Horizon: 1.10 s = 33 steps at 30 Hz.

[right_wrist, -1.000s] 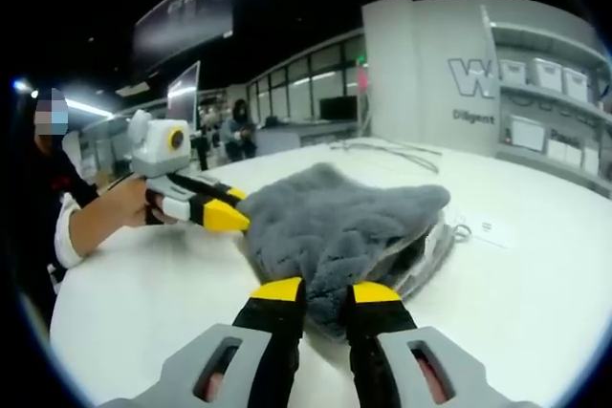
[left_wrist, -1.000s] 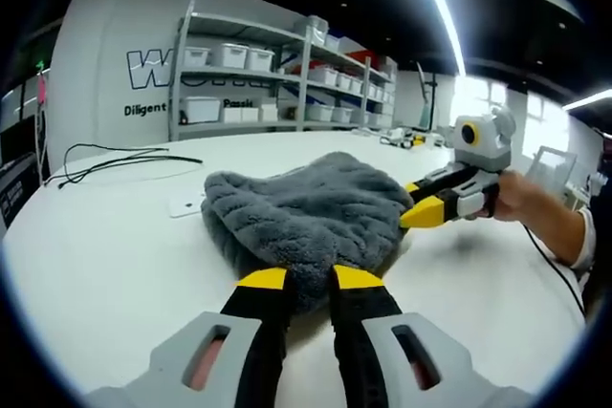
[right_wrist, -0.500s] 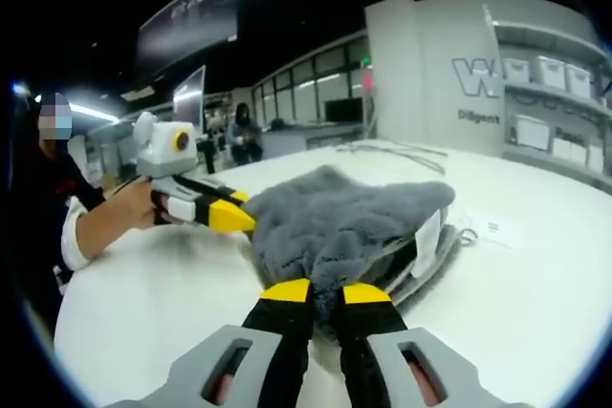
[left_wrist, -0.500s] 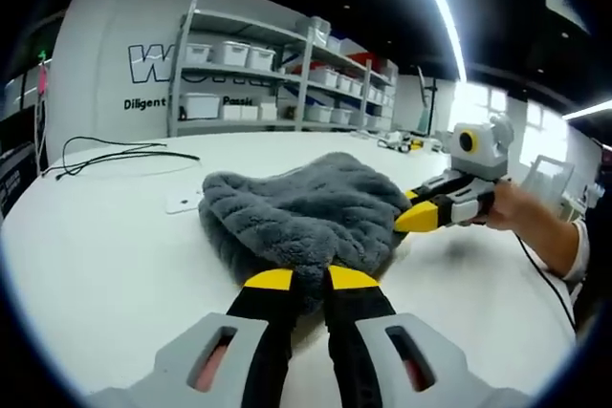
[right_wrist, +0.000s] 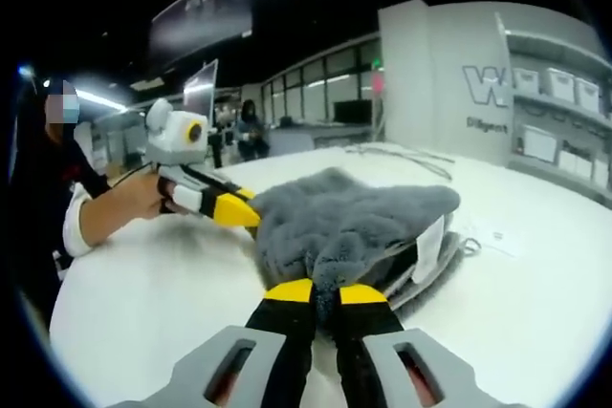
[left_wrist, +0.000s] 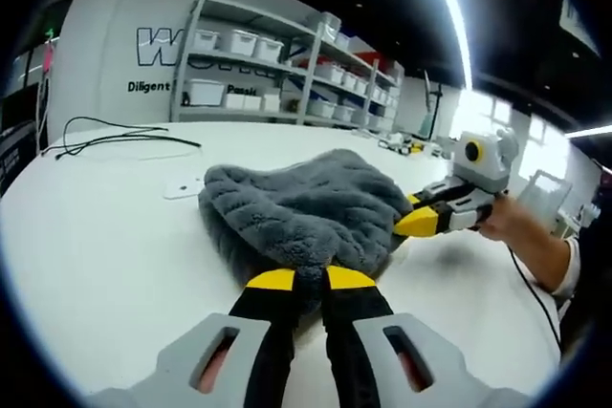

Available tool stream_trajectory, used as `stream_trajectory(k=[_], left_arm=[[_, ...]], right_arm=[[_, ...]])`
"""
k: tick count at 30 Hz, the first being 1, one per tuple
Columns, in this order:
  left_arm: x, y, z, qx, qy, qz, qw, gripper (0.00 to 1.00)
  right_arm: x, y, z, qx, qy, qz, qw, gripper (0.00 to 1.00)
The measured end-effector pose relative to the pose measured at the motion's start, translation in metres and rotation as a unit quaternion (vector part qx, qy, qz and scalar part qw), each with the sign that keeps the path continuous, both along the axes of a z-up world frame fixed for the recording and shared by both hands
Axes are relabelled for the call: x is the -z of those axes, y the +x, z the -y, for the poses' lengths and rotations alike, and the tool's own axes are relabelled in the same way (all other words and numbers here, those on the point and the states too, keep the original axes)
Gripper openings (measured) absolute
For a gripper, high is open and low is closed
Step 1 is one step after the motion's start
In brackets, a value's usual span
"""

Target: Open the folded towel by lifting each exposed corner and separating the folded layers until the towel lies flat within the target outline without major curled edges

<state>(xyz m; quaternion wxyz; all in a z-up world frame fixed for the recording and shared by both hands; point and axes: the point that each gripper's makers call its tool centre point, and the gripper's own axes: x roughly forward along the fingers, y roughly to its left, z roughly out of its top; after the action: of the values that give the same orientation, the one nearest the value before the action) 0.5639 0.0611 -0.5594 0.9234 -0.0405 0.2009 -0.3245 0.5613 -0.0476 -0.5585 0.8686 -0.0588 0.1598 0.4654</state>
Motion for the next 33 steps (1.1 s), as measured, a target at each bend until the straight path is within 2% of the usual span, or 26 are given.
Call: stream_trajectory(k=[12, 33], left_arm=[[-0.0009, 0.0077, -0.0053, -0.001, 0.015, 0.009, 0.9999, 0.08], [-0.0010, 0.0061, -0.0062, 0.005, 0.030, 0.010, 0.9995, 0.08]], right_arm=[[-0.0014, -0.0003, -0.0004, 0.002, 0.016, -0.021, 0.9996, 0.01], [0.0008, -0.0035, -0.0003, 0.000, 0.008, -0.031, 0.9995, 0.01]])
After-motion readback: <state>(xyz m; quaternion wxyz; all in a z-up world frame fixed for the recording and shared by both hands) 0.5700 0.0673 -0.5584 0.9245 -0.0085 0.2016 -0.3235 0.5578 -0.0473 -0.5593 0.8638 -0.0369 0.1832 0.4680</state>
